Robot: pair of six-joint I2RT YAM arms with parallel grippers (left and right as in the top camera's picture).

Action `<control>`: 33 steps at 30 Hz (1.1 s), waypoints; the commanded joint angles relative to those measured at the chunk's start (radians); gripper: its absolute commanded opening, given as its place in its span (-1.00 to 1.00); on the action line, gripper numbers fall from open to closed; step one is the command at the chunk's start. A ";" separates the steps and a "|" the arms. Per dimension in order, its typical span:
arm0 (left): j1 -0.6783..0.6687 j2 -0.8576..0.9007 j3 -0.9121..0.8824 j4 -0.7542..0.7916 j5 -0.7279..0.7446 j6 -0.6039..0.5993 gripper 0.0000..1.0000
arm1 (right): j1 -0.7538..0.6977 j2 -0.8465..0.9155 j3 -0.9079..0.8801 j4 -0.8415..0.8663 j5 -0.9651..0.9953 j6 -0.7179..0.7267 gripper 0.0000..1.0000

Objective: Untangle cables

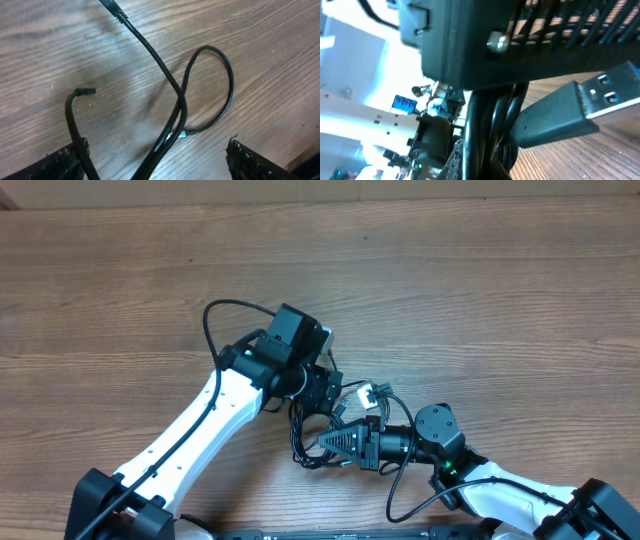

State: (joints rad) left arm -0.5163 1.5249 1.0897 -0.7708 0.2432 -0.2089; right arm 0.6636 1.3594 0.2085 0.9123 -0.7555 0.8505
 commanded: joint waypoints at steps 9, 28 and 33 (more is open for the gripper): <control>0.071 -0.015 0.018 -0.147 0.022 -0.027 0.72 | 0.002 -0.002 0.004 0.029 0.007 -0.064 -0.92; 0.161 0.035 -0.036 -0.222 0.341 -0.260 0.18 | 0.002 -0.002 0.004 0.022 0.029 -0.063 -0.92; 0.161 0.109 -0.041 -0.209 0.339 -0.289 -0.59 | 0.002 -0.002 0.004 0.021 0.029 -0.063 -0.92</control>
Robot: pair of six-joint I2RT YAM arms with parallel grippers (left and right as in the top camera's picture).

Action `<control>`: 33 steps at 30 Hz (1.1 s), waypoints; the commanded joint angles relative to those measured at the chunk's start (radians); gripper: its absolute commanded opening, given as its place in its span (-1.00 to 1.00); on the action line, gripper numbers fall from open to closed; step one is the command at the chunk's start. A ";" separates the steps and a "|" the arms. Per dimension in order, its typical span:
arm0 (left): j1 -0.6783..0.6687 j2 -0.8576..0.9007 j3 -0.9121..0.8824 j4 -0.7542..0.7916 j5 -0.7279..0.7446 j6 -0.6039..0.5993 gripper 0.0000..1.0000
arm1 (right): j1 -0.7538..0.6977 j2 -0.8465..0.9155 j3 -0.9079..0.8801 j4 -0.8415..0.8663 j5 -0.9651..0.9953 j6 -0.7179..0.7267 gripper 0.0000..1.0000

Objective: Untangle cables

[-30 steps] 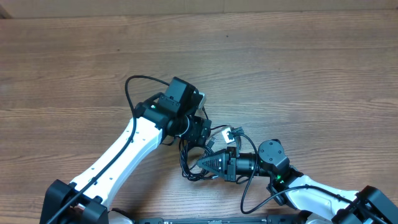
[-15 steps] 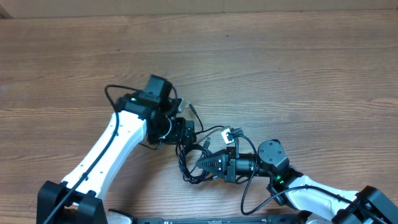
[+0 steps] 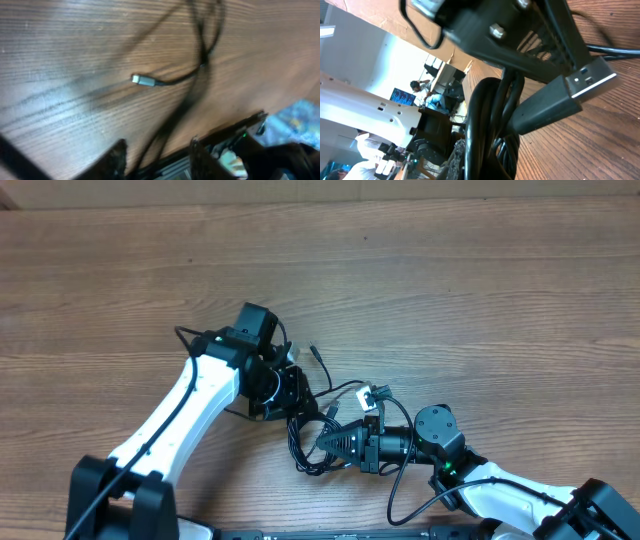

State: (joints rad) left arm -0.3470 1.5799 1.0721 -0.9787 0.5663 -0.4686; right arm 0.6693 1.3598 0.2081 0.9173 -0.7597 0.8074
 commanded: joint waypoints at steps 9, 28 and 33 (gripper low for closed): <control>0.018 0.100 -0.020 0.049 -0.207 -0.098 -0.92 | -0.004 -0.002 0.005 -0.056 0.150 0.025 -0.92; 0.233 0.100 -0.014 0.078 -0.126 -0.405 -0.91 | -0.004 -0.002 0.005 -0.246 0.386 0.211 0.40; 0.178 0.100 -0.016 0.068 -0.198 -0.610 -0.91 | -0.004 -0.002 0.005 -0.232 0.385 0.215 0.86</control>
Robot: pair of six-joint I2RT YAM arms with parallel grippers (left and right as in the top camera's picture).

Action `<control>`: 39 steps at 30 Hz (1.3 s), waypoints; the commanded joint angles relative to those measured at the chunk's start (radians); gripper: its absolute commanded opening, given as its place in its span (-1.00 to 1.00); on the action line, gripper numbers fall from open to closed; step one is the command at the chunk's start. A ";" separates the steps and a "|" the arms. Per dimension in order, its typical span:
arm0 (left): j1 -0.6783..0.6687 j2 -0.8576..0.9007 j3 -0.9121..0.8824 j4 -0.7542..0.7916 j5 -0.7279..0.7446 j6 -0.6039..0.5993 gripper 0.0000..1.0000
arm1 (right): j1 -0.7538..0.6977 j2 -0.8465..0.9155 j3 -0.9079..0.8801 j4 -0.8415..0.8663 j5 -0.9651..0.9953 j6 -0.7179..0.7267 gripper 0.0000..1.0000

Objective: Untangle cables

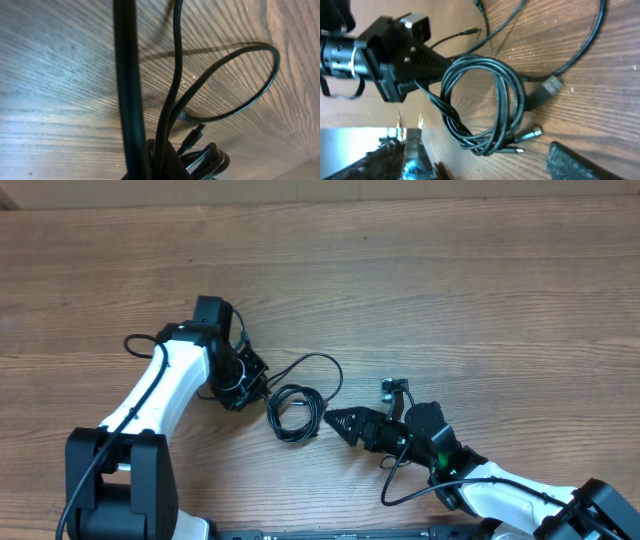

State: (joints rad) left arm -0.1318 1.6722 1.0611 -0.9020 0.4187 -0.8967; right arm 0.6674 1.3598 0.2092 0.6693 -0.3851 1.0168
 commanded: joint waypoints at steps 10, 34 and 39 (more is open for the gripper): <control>-0.131 0.008 -0.005 0.047 -0.150 -0.349 -0.91 | -0.002 -0.002 0.003 0.043 -0.019 0.098 1.00; -0.215 0.008 -0.006 0.057 -0.251 -0.355 -0.91 | -0.002 -0.002 0.003 0.001 -0.077 0.218 0.67; -0.261 0.008 -0.006 0.056 -0.332 -0.338 -0.91 | -0.002 -0.002 0.003 -0.078 -0.014 0.217 0.73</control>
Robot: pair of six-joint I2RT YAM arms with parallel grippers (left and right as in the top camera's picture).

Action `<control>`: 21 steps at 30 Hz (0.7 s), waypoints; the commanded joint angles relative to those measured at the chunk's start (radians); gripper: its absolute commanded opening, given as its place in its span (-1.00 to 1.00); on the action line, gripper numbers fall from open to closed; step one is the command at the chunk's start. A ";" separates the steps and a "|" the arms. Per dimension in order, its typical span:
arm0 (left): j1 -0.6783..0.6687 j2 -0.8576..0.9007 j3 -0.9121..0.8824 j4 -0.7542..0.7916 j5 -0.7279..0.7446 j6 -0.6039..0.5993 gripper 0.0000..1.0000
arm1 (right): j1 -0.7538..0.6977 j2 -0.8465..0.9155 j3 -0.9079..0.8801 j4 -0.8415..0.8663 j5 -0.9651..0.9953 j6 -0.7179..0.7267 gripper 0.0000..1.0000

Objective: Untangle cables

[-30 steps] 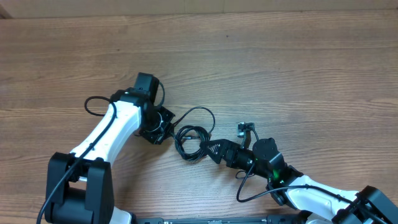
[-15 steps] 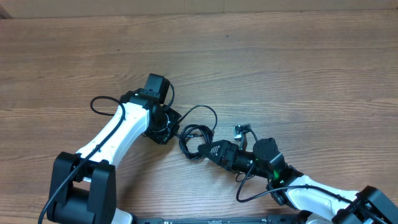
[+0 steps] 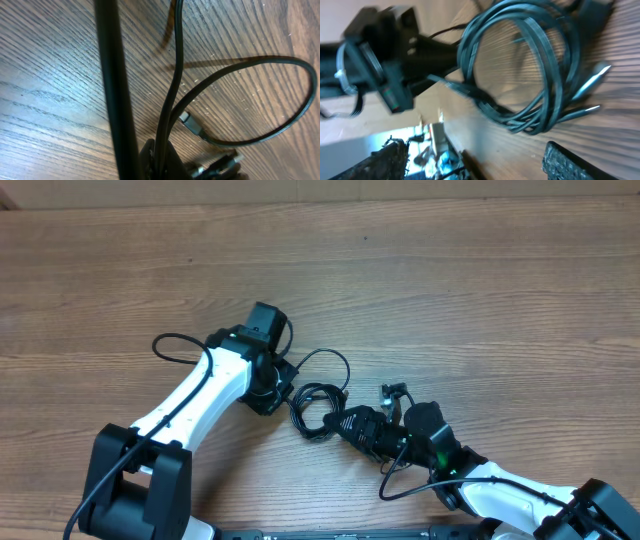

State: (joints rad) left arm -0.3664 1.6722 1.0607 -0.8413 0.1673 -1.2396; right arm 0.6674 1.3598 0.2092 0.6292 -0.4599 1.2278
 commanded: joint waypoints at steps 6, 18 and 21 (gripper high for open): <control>-0.068 0.008 -0.005 -0.004 -0.173 0.006 -0.91 | -0.002 -0.002 0.003 -0.106 0.102 0.006 0.75; -0.093 0.008 -0.005 -0.038 -0.252 -0.133 -0.91 | -0.002 -0.002 0.003 -0.127 0.131 -0.061 0.64; -0.093 0.008 -0.005 -0.098 -0.253 -0.281 -0.91 | -0.002 -0.002 0.003 -0.133 0.130 -0.084 0.75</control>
State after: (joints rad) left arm -0.4549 1.6722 1.0607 -0.8982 -0.0509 -1.3373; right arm 0.6674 1.3598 0.2092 0.4965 -0.3450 1.1938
